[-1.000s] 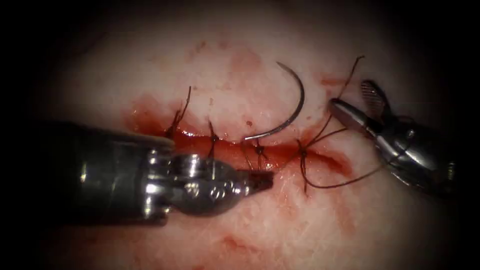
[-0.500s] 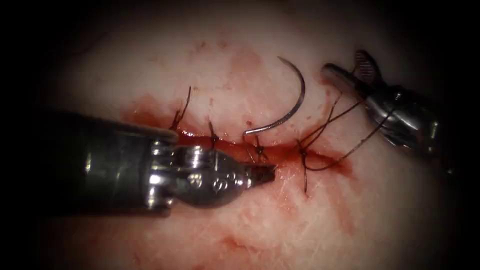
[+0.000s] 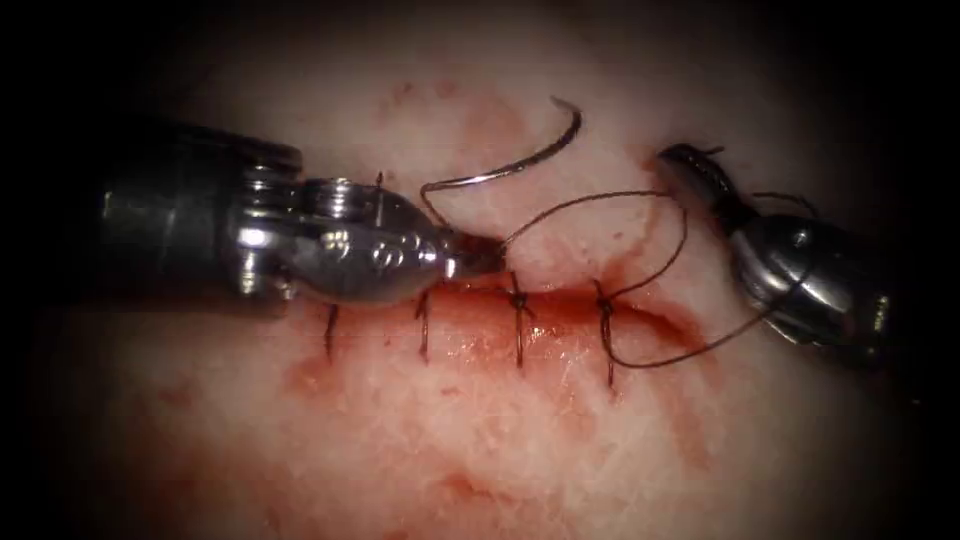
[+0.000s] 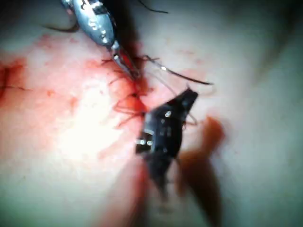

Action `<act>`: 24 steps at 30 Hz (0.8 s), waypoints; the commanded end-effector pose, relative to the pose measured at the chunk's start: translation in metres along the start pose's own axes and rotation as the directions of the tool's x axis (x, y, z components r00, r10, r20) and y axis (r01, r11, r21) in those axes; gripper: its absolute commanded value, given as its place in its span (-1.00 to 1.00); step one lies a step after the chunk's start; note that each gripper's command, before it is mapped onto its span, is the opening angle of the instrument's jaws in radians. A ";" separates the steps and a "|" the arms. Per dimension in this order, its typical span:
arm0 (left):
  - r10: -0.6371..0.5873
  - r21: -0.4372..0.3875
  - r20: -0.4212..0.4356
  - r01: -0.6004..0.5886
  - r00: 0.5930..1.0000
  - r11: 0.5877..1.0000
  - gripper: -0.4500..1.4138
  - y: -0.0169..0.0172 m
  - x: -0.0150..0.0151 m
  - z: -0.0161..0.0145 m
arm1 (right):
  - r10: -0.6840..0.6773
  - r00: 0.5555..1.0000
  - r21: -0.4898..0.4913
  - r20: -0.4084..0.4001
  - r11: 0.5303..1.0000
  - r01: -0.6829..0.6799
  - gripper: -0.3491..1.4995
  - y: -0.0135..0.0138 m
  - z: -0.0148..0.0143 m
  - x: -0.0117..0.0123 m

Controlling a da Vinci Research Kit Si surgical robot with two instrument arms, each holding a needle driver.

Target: Wound Closure

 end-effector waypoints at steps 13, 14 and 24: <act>-0.081 -0.032 0.083 0.084 0.993 0.996 -1.00 -0.0138 -0.0022 0.0013 | -0.071 0.996 0.131 0.052 0.989 0.064 -1.00 -0.0042 -0.0041 -0.0058; -0.087 -0.028 0.084 0.090 0.993 0.996 -1.00 -0.0149 -0.0022 0.0013 | -0.068 0.996 0.136 0.055 0.989 0.060 -1.00 -0.0044 -0.0043 -0.0060; -0.137 0.000 0.093 0.137 0.986 0.991 -1.00 -0.0242 -0.0027 0.0022 | -0.083 0.993 0.213 0.079 0.975 0.065 -1.00 -0.0057 -0.0058 -0.0067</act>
